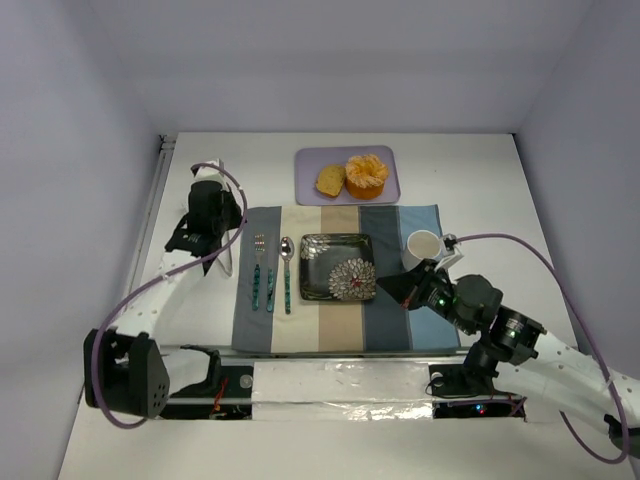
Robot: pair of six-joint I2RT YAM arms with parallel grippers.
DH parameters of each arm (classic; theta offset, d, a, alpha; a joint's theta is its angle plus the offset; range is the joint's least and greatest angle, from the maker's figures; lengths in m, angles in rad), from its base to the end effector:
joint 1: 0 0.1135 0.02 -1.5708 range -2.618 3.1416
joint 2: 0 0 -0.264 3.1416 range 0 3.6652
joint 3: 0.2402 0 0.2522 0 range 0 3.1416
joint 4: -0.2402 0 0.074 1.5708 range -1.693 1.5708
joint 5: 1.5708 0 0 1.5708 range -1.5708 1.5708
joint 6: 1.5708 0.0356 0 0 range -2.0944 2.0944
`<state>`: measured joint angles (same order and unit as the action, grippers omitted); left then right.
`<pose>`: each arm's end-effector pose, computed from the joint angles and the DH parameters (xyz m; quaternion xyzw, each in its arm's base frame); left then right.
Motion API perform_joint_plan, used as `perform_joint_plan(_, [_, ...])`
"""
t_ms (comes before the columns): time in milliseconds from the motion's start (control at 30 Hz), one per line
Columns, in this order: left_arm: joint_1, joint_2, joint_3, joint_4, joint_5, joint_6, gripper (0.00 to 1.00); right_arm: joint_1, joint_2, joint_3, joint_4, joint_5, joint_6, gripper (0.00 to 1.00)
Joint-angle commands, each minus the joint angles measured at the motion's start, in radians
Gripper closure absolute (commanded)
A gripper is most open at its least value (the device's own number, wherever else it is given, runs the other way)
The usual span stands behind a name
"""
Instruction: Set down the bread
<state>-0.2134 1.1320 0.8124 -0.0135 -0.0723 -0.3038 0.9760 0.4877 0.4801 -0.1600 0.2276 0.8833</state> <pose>0.2573 -0.0531 0.2967 -0.0577 0.8122 -0.1198 0.5680 0.0847 0.1109 0.2772 0.0381 0.7615 0.4620 0.4531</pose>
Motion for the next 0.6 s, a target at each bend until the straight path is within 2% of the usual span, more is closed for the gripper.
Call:
perform_joint_plan(0, [0.029,0.064,0.080,0.047,-0.040,0.022,1.00,0.003,0.031,-0.017,0.089,-0.023,0.002,1.00])
perform_joint_plan(33, [0.043,0.090,0.090,0.044,-0.040,0.022,1.00,0.003,0.041,-0.015,0.097,-0.030,0.003,1.00])
perform_joint_plan(67, [0.043,0.144,0.100,0.041,-0.050,0.023,0.86,0.003,0.049,-0.015,0.100,-0.034,0.005,1.00])
perform_joint_plan(167, [0.068,0.234,0.128,0.043,-0.070,0.034,0.71,0.003,0.069,-0.021,0.120,-0.051,0.006,1.00])
perform_joint_plan(433, [0.143,0.451,0.206,0.050,-0.096,0.066,0.68,0.003,0.066,-0.035,0.106,-0.057,0.016,0.99])
perform_joint_plan(567, [0.143,0.575,0.254,0.049,-0.124,0.103,0.68,0.003,0.058,-0.051,0.117,-0.070,0.028,0.99])
